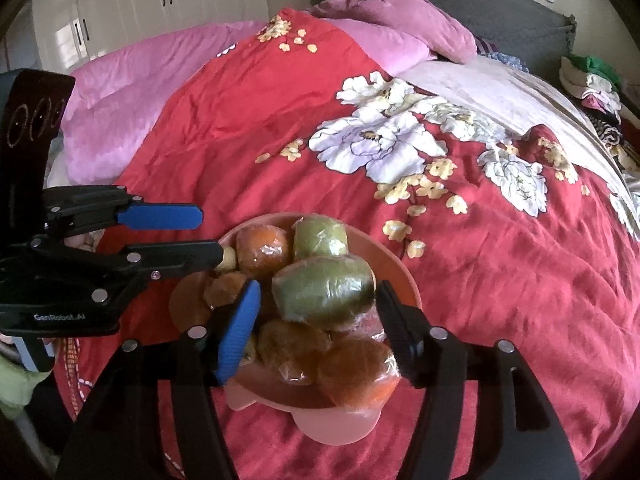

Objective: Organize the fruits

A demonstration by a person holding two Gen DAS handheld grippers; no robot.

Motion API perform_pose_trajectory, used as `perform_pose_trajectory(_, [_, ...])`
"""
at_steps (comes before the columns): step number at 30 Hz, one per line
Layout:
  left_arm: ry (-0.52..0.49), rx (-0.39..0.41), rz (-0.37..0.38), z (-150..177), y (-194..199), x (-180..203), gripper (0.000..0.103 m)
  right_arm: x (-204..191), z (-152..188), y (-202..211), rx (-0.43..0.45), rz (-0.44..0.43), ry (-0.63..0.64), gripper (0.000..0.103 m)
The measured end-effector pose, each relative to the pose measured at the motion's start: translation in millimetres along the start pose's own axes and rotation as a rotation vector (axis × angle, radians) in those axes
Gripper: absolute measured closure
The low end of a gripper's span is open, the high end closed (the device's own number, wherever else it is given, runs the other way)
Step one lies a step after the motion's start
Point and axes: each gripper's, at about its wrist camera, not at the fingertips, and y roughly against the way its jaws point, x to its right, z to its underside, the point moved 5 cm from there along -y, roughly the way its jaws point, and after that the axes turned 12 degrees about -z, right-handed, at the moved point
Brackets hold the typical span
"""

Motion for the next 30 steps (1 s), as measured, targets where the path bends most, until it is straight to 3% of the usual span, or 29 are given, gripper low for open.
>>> perform_pose_trajectory(7, [0.001, 0.016, -0.008, -1, 11, 1, 0.063, -7, 0, 10, 0.02, 0.025, 0.029, 0.034])
perform_pose_trajectory(17, [0.021, 0.049, -0.019, 1, 34, -1, 0.05, -24, 8, 40, 0.082, 0.074, 0.038, 0.014])
perform_pose_trajectory(30, [0.011, 0.114, -0.039, 15, 81, 5, 0.028, -53, 23, 68, 0.168, 0.104, 0.017, 0.006])
